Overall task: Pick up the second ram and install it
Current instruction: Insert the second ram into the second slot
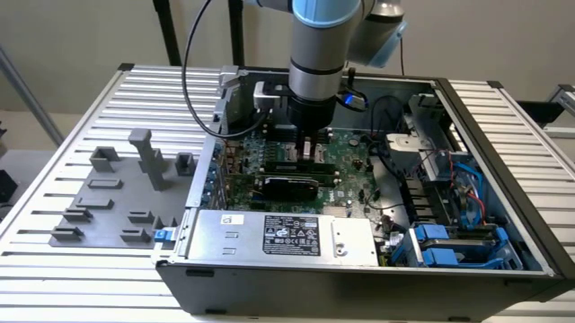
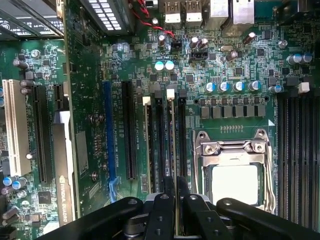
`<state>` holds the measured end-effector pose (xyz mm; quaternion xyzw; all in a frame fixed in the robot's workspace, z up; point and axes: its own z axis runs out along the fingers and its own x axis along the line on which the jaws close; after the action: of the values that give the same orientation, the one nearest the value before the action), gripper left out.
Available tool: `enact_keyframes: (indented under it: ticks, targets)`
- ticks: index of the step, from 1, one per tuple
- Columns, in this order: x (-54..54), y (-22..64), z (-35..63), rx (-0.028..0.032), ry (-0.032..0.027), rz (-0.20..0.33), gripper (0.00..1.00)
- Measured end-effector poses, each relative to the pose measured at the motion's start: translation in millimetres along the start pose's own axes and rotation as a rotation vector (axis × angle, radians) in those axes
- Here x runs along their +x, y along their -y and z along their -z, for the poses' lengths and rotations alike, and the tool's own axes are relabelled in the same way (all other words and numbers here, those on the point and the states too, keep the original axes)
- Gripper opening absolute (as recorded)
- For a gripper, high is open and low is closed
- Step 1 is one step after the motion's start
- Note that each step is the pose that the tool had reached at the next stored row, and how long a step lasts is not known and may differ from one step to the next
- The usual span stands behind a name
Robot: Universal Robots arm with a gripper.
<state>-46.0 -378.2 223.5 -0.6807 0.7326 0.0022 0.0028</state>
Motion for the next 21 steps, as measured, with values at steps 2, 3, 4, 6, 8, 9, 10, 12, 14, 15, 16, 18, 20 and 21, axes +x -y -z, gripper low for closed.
enact_keyframes:
  ticks: [2,3,4,6,8,9,10,12,14,15,16,18,20,21]
  targets:
    - [-0.2,0.0,-0.4,0.0001,0.0,0.0,0.0]
    - [-0.2,0.0,-0.5,0.0001,0.0,0.001,0.0]
    - [-0.2,0.0,-0.7,0.0001,0.0,0.001,0.0]
    - [-0.3,0.0,-1.3,0.0002,0.0001,0.001,0.0]
    - [-0.4,0.0,-1.8,0.0,0.0,0.002,0.0]
    - [-0.4,0.0,-2.1,0.0,-0.0001,0.002,0.0]
    - [-0.4,0.0,-2.1,0.0,-0.0001,0.002,0.0]
    - [-0.4,0.0,-2.2,0.0,-0.0002,0.002,1.0]
    - [-0.4,0.0,-2.0,0.0001,0.0001,0.002,1.0]
    - [-0.4,0.0,-1.0,0.0001,0.0002,0.002,1.0]
    - [-0.5,0.0,1.3,0.0001,0.0003,0.002,1.0]
    - [-0.5,-0.1,9.6,-0.0001,0.0001,0.002,1.0]
    - [-0.5,0.0,16.3,-0.0001,0.0001,0.002,1.0]
    - [-0.5,0.0,18.6,-0.0003,-0.0001,0.002,1.0]
